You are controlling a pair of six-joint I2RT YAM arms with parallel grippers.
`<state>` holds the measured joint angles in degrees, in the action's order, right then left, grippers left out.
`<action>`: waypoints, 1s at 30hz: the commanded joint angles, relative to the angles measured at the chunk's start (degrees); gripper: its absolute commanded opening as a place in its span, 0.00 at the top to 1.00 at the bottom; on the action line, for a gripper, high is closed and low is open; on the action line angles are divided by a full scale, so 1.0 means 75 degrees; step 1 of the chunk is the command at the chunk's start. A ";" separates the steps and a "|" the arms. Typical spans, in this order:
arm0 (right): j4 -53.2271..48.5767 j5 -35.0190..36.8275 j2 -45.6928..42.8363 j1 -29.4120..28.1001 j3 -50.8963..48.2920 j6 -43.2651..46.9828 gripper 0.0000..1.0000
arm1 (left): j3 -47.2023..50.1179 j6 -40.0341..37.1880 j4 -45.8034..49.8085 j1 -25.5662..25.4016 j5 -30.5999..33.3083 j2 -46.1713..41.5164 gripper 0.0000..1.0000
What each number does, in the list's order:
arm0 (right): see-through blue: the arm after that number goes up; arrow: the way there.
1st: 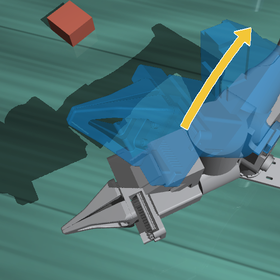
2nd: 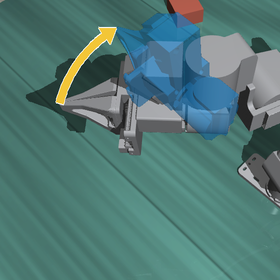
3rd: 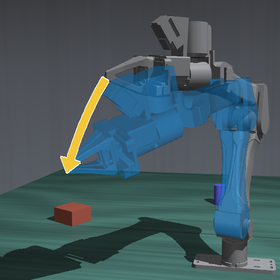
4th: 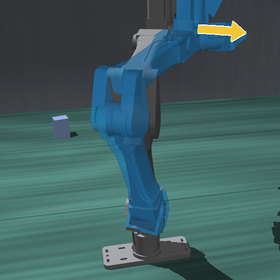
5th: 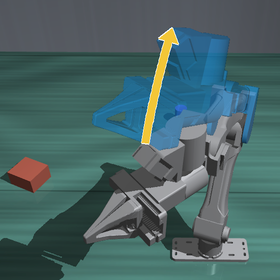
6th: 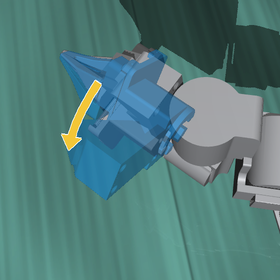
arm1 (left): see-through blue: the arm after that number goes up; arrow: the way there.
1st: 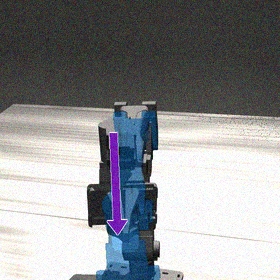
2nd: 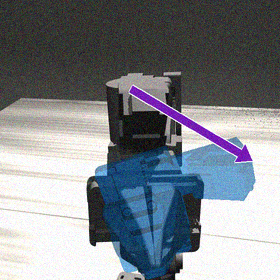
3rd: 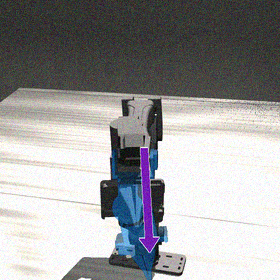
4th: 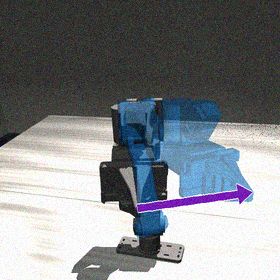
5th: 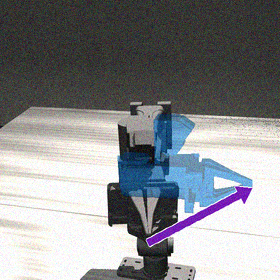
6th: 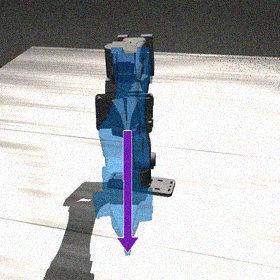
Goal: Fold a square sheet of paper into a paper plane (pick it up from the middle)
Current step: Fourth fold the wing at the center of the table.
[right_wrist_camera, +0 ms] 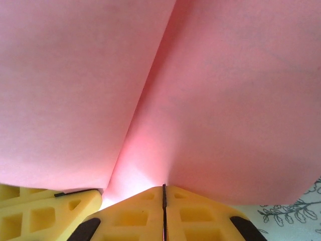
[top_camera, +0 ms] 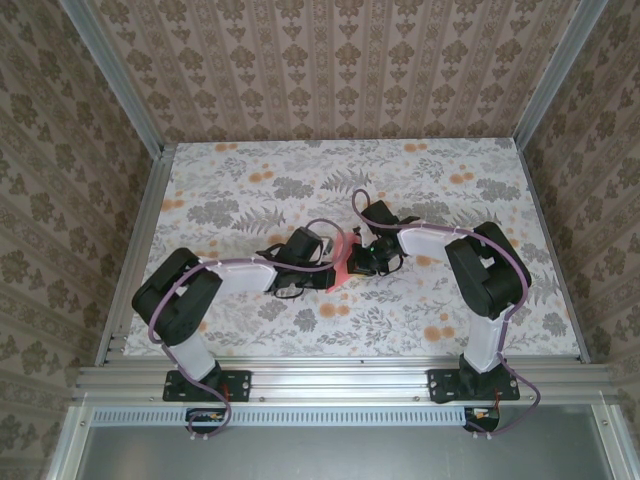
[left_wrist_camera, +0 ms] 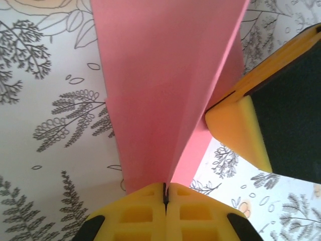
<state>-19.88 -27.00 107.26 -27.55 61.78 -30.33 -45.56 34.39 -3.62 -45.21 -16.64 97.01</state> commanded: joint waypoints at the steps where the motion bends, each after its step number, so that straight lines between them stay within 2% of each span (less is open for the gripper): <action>1: -0.0087 -0.0138 -0.0043 0.0064 0.0008 0.0147 0.90 | 0.0144 0.0418 -0.0433 0.0148 -0.0618 -0.0014 0.99; 10: -0.0101 -0.0161 0.0007 0.0099 0.0027 0.0182 0.90 | 0.0227 0.0431 -0.0978 0.0501 -0.1404 0.0508 0.99; 25: 0.0059 -0.0163 -0.0517 0.0251 0.0047 -0.0030 0.85 | 0.0544 0.0863 -0.1623 0.0917 -0.1944 0.0908 1.00; 30: 0.0676 -0.0538 -0.0759 0.0263 -0.0121 -0.0402 0.89 | 0.0529 0.1157 -0.1695 0.0977 -0.2194 0.0925 1.00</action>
<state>-18.00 -28.23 104.07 -25.74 61.65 -31.16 -42.70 41.04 -16.32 -38.46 -31.59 102.72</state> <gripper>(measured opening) 0.115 0.050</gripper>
